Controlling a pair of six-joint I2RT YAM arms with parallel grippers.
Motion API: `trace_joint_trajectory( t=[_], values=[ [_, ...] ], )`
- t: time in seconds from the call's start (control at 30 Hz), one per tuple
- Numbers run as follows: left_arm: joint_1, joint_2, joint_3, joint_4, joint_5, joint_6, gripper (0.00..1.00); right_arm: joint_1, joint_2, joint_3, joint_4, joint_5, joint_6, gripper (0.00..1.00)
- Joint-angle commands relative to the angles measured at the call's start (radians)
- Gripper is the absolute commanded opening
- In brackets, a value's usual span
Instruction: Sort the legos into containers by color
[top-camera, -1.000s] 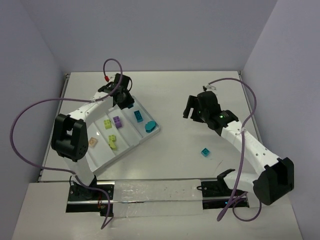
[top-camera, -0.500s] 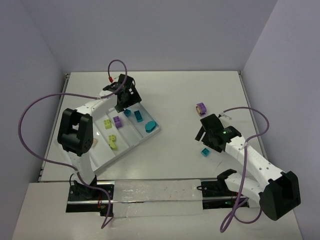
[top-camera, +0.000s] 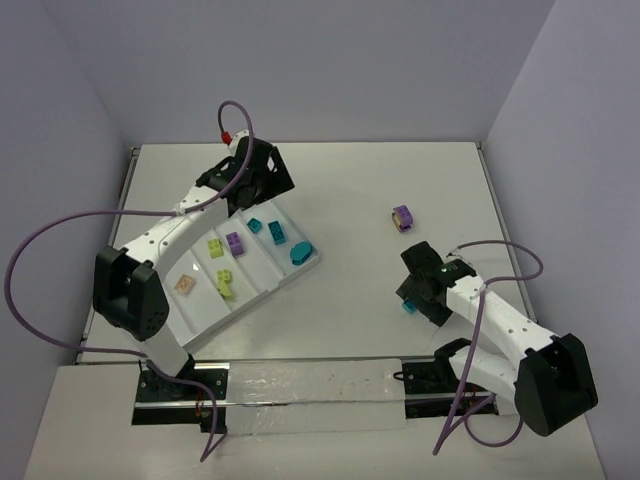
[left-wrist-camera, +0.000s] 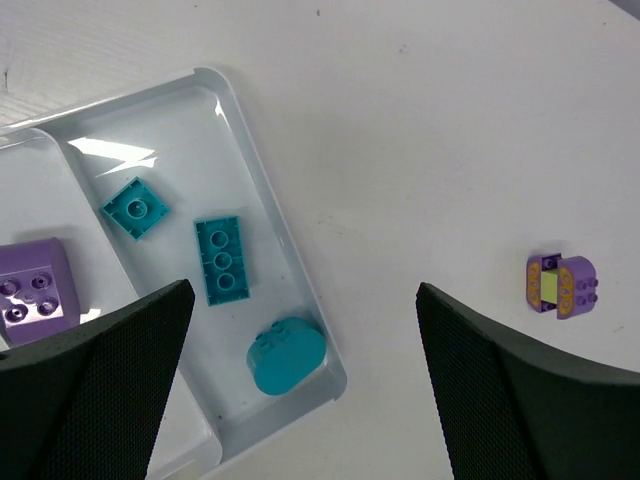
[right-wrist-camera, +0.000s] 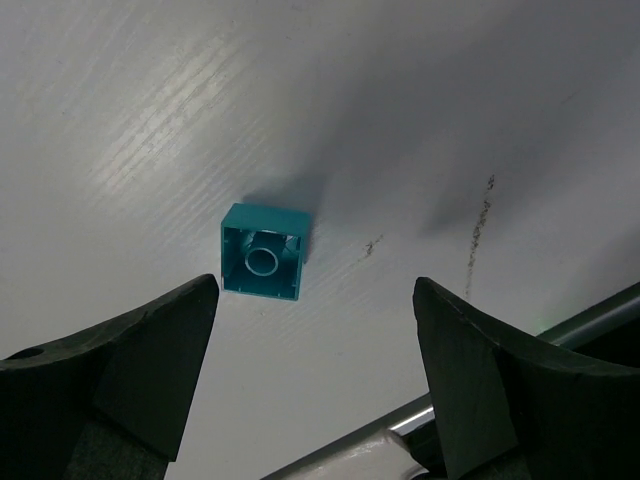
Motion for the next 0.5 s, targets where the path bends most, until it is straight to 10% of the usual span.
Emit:
trace_joint_trajectory(
  t=[0.0, 0.47],
  values=[
    [-0.018, -0.075, 0.059, -0.022, -0.038, 0.02, 0.99, -0.011, 0.032, -0.023, 0.094, -0.033, 0.023, 0.84],
    [-0.027, -0.13, 0.065, -0.033, -0.049, 0.03, 0.99, -0.013, 0.109, -0.042, 0.181, -0.044, -0.019, 0.56]
  ],
)
